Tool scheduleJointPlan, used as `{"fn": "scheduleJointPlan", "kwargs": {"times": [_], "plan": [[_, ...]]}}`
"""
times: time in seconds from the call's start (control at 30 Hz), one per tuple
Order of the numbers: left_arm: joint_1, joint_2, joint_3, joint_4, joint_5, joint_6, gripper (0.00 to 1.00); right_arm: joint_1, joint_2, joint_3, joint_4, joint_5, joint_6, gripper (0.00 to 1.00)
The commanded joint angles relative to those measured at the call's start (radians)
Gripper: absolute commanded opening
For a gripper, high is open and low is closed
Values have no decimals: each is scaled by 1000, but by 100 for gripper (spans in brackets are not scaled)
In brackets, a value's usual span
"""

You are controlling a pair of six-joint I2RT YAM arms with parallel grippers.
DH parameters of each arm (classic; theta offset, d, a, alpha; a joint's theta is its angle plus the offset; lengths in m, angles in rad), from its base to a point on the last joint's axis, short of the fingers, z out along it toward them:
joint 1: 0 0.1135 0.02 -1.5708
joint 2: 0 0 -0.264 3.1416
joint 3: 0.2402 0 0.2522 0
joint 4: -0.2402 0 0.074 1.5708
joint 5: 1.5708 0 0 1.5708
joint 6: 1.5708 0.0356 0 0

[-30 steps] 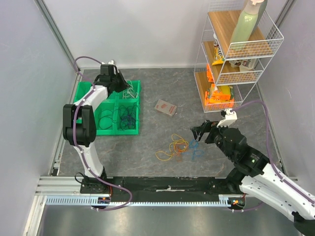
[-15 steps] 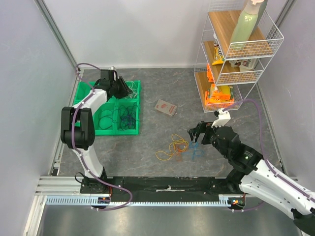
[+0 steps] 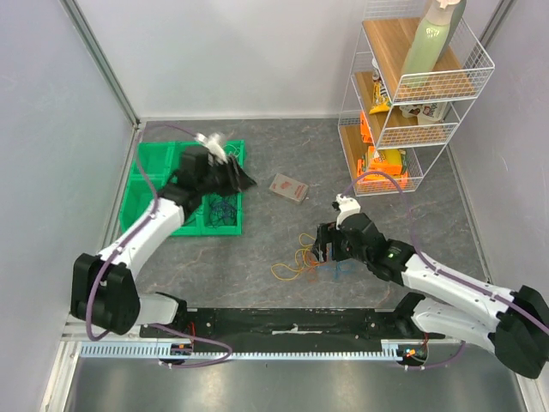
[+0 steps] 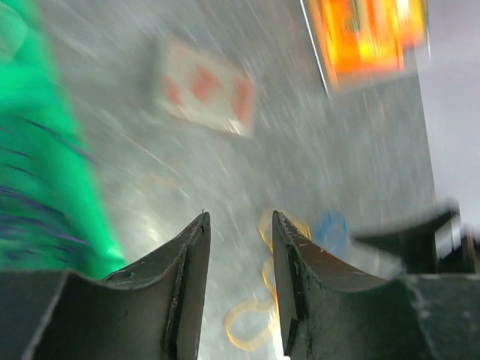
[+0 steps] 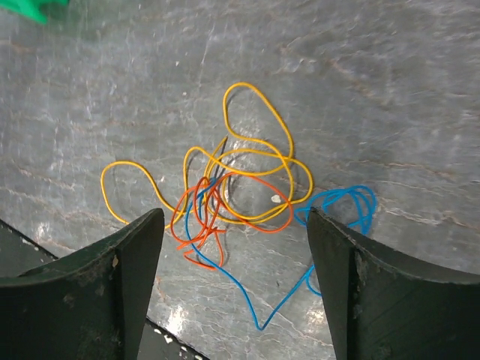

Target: Untangle the cables

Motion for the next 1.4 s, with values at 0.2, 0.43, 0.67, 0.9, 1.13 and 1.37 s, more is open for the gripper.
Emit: {"fn": "scheduleJointPlan", "kwargs": {"times": [0.2, 0.43, 0.67, 0.9, 1.13, 1.37], "plan": [[-462, -27, -294, 38, -8, -72, 52, -1, 102, -15, 129, -199, -85, 80], [-566, -38, -454, 68, -135, -451, 74, -1, 111, -44, 181, -224, -64, 80], [-572, 6, -514, 246, -149, -585, 52, -1, 117, -49, 205, -245, -44, 80], [-574, 89, -508, 348, -115, -589, 34, -1, 107, -61, 205, -233, -38, 80], [-575, 123, -516, 365, -122, -577, 35, -1, 108, -56, 190, -201, -36, 80], [-575, 169, -534, 380, -143, -614, 33, -1, 104, -56, 185, -192, -44, 80]]}}
